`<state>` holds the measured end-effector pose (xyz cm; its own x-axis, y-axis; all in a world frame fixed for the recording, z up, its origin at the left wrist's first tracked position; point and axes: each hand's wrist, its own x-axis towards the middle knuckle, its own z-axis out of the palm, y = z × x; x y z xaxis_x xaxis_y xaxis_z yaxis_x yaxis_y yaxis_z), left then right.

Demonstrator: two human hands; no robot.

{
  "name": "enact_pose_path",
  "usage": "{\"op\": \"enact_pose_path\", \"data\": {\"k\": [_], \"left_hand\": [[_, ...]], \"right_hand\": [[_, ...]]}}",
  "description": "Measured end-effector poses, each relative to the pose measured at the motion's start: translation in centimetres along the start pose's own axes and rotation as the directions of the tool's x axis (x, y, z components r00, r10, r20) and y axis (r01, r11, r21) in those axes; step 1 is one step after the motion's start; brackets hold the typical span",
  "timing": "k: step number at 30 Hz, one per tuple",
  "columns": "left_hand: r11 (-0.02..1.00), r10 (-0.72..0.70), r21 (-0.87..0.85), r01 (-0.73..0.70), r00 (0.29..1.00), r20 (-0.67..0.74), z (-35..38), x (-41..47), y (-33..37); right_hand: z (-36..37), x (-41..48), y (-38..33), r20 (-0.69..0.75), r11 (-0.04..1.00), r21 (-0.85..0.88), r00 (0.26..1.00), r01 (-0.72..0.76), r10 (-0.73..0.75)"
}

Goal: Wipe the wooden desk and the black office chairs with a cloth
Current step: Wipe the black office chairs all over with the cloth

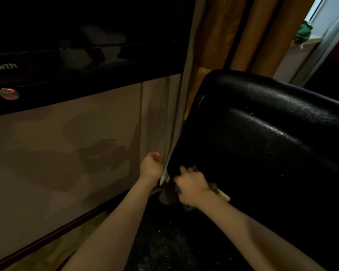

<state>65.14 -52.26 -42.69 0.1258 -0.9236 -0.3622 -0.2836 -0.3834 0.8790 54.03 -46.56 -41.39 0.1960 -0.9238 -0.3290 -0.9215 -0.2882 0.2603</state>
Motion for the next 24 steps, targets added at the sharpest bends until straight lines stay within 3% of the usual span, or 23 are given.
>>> {"op": "enact_pose_path", "data": {"k": [3, 6, 8, 10, 12, 13, 17, 18, 20, 22, 24], "left_hand": [[0.998, 0.066, -0.013, -0.066, 0.998, 0.020, 1.1, -1.1, 1.1], [0.992, 0.124, 0.024, -0.124, 0.992, 0.007, 1.7, -1.6, 2.1], [0.995, 0.086, 0.047, -0.087, 0.996, 0.026, 1.9, -1.5, 1.9], [0.997, 0.035, 0.068, -0.038, 0.998, 0.050, 1.7, -1.7, 1.3], [0.998, -0.020, 0.068, 0.016, 0.999, 0.050, 1.3, -1.7, 0.6], [0.998, -0.044, 0.056, 0.041, 0.998, 0.043, 1.0, -1.6, 0.3], [0.999, -0.047, 0.009, 0.047, 0.999, 0.004, 0.2, -1.1, 0.2], [1.000, -0.030, 0.010, 0.030, 0.999, -0.016, 0.2, -1.1, 0.5], [1.000, 0.010, 0.008, -0.010, 0.999, -0.047, 0.3, -1.4, 1.4], [0.999, 0.040, -0.005, -0.040, 0.997, -0.065, 0.5, -1.6, 1.9], [0.999, 0.049, 0.006, -0.049, 0.997, -0.059, 0.6, -1.6, 1.6]], "right_hand": [[-2.8, 0.1, 1.7, -0.404, 0.994, -0.067, 0.914, -0.082, 0.048], [-2.6, 0.6, 2.6, -0.460, 0.962, -0.120, 0.872, -0.246, 0.166], [-1.4, 0.4, 2.3, -0.371, 0.960, -0.154, 0.914, -0.233, 0.163], [0.9, 0.4, 0.8, -0.093, 0.979, -0.172, 0.991, -0.108, 0.093], [3.0, 0.0, -0.8, 0.147, 0.990, -0.138, 0.989, -0.009, 0.029], [3.1, -0.5, -1.2, 0.167, 0.992, -0.123, 0.985, -0.020, 0.041], [-0.7, -1.5, 0.1, -0.076, 0.991, 0.096, 0.992, -0.094, 0.101], [-2.5, -1.4, 0.8, -0.186, 0.985, 0.119, 0.972, -0.125, 0.145], [-5.2, -0.2, 1.5, -0.442, 0.975, 0.006, 0.874, -0.222, 0.202], [-6.6, 1.0, 1.7, -0.486, 0.913, -0.066, 0.812, -0.403, 0.323], [-6.8, 1.5, 2.1, -0.461, 0.892, -0.015, 0.795, -0.451, 0.394]]}}
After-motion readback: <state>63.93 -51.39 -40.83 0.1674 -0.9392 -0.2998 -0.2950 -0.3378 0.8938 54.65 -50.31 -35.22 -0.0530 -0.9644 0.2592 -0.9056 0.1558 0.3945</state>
